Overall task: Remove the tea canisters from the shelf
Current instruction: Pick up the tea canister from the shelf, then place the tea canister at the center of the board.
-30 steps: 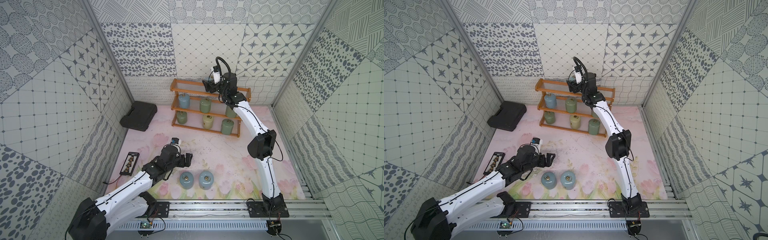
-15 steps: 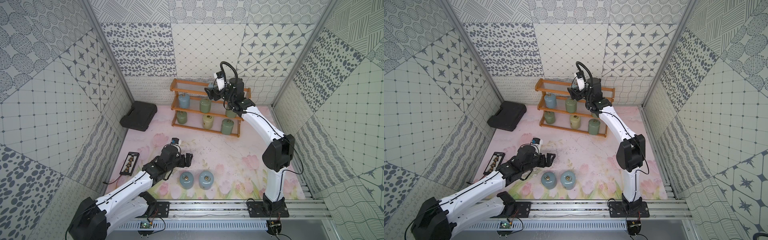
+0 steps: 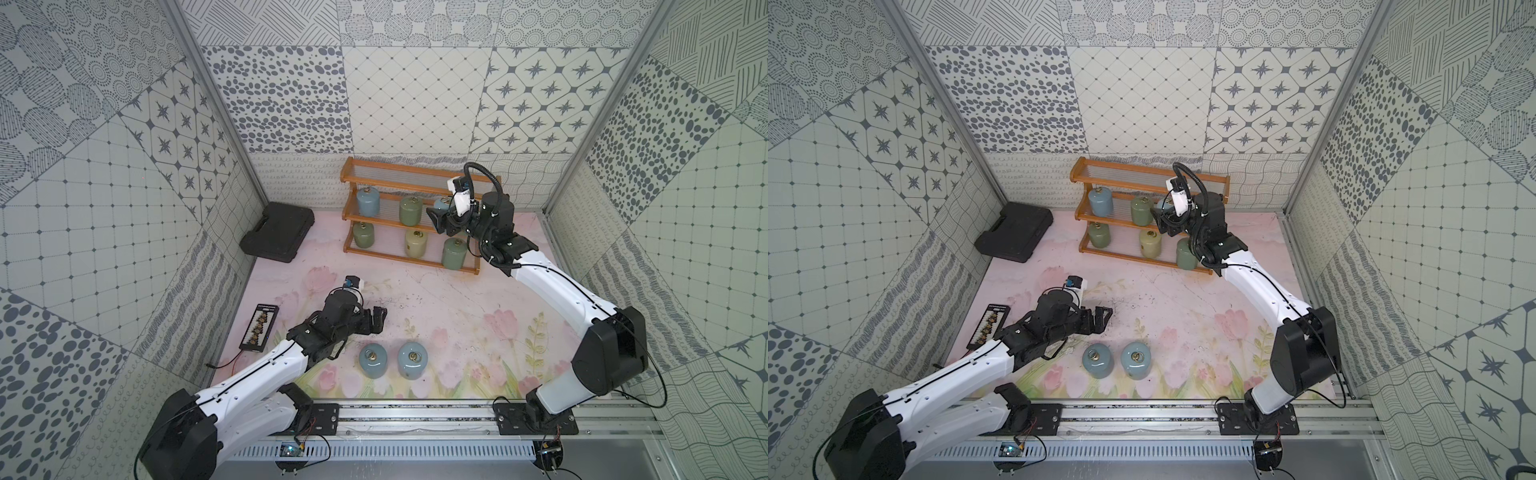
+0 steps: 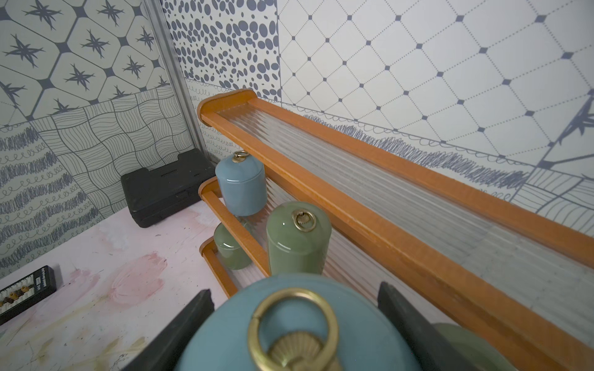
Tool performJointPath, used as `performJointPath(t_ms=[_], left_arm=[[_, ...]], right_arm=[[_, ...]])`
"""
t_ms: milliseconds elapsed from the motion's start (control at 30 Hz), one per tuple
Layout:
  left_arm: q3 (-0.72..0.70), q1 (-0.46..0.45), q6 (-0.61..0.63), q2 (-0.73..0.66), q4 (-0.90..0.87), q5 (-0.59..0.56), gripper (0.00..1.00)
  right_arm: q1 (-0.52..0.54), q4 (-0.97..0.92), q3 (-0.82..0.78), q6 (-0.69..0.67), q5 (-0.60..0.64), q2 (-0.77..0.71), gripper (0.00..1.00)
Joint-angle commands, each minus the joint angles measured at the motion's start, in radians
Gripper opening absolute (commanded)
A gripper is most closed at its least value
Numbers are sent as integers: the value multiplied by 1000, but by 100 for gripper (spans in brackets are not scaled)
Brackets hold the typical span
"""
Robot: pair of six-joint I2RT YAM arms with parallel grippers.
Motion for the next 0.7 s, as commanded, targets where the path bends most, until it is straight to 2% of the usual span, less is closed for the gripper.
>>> performJointPath(t_ms=[0,300,667], left_arm=[[11,5,-10,-8,36,21,100],[24,4,-5,-71,-33,33,100],[-34,5,4,-215,-91,37,100]], right_arm=[[5,163,-72,16,15,-106,70],[56,194,-368,30,66,-304,68],[237,273,-728,59,236,-518,69]])
